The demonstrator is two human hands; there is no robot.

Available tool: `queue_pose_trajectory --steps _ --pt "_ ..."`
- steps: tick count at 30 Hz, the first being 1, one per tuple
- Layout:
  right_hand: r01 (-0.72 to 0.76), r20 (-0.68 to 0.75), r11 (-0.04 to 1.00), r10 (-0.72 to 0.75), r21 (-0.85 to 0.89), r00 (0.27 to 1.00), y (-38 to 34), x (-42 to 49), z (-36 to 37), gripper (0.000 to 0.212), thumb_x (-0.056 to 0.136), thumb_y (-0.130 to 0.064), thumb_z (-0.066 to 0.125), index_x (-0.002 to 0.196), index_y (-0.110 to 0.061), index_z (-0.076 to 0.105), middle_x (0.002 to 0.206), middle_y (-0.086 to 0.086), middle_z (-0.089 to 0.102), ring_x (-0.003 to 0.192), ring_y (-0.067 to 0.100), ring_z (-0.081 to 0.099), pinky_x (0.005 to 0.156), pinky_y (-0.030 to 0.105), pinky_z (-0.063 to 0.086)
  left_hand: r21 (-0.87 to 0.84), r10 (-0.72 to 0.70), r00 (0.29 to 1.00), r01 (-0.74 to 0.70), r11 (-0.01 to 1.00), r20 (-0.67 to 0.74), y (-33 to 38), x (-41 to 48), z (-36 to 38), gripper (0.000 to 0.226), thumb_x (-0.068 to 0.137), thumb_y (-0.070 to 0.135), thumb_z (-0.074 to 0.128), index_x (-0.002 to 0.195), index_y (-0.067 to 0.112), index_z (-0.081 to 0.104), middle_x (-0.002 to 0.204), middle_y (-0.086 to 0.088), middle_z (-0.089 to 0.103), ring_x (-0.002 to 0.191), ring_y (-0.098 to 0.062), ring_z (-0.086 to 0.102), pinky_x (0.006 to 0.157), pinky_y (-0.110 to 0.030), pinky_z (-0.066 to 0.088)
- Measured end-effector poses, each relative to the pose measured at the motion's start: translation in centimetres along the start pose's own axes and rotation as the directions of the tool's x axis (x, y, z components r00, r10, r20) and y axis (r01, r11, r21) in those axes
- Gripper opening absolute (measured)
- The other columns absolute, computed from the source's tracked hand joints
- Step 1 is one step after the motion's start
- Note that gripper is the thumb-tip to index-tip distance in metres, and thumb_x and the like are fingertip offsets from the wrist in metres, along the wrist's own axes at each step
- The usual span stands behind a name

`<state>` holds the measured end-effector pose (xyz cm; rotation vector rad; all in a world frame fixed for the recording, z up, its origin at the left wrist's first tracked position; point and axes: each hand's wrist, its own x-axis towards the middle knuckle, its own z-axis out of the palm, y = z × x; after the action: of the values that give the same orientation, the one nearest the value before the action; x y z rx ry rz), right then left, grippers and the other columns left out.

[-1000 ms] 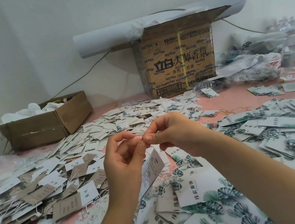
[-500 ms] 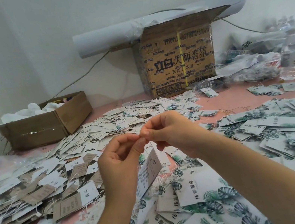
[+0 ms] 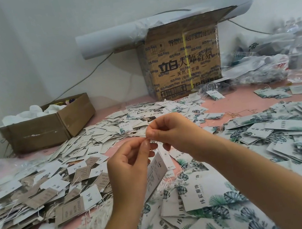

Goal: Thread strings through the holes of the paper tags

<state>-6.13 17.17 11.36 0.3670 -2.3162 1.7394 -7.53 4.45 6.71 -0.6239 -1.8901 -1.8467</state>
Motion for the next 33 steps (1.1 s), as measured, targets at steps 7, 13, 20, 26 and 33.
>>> queue_pose_trajectory --steps 7,13,20,26,33 --pt "0.08 -0.037 0.996 -0.079 0.027 0.996 0.2 0.1 -0.2 0.018 0.082 -0.003 0.067 0.068 -0.015 0.065 0.045 -0.015 0.057 0.041 -0.006 0.047 0.043 0.007 0.036 0.026 0.017 0.999 -0.016 1.0 -0.035 -0.1 -0.1 0.0 0.016 0.085 0.012 0.062 0.08 0.026 0.067 0.072 0.004 0.071 0.063 -0.008 0.066 0.058 -0.017 0.051" --pt "-0.033 0.064 0.993 0.026 0.113 0.998 0.7 0.3 -0.9 0.017 0.077 -0.005 0.07 0.064 -0.014 0.063 0.051 -0.01 0.059 0.045 0.0 0.049 0.046 0.016 0.04 -0.085 -0.008 1.0 0.009 0.996 0.011 0.3 -0.2 -0.3 0.006 0.073 0.024 0.066 0.078 0.023 0.069 0.07 -0.001 0.071 0.056 -0.005 0.061 0.052 -0.014 0.047" --pt "-0.169 0.202 0.952 0.118 0.255 0.972 0.8 0.3 -1.6 0.009 0.058 -0.018 0.07 0.061 -0.012 0.063 0.057 -0.005 0.063 0.052 0.005 0.055 0.053 0.019 0.045 -0.241 -0.095 0.989 0.119 0.963 0.109 0.4 0.1 -0.5 0.011 0.059 0.023 0.07 0.069 0.019 0.071 0.061 -0.003 0.069 0.048 -0.007 0.057 0.049 -0.016 0.046" --pt "-0.121 0.188 0.962 0.076 0.243 0.979 0.8 0.4 -1.2 0.023 0.077 -0.008 0.067 0.057 -0.018 0.067 0.056 -0.004 0.062 0.051 0.005 0.054 0.052 0.018 0.043 -0.285 -0.161 0.972 0.205 0.936 0.173 0.3 0.1 -0.4 0.012 0.056 0.023 0.069 0.067 0.025 0.075 0.06 -0.002 0.068 0.048 -0.008 0.055 0.05 -0.017 0.047" --pt "-0.069 0.172 0.985 0.042 0.155 0.984 0.5 0.2 -1.4 0.019 0.082 -0.008 0.065 0.065 -0.017 0.065 0.057 -0.006 0.059 0.053 0.006 0.05 0.056 0.023 0.041 -0.261 -0.156 0.968 0.206 0.943 0.199 0.1 0.0 -0.4 0.013 0.067 0.028 0.065 0.073 0.025 0.076 0.063 -0.002 0.067 0.05 -0.009 0.05 0.052 -0.018 0.046"
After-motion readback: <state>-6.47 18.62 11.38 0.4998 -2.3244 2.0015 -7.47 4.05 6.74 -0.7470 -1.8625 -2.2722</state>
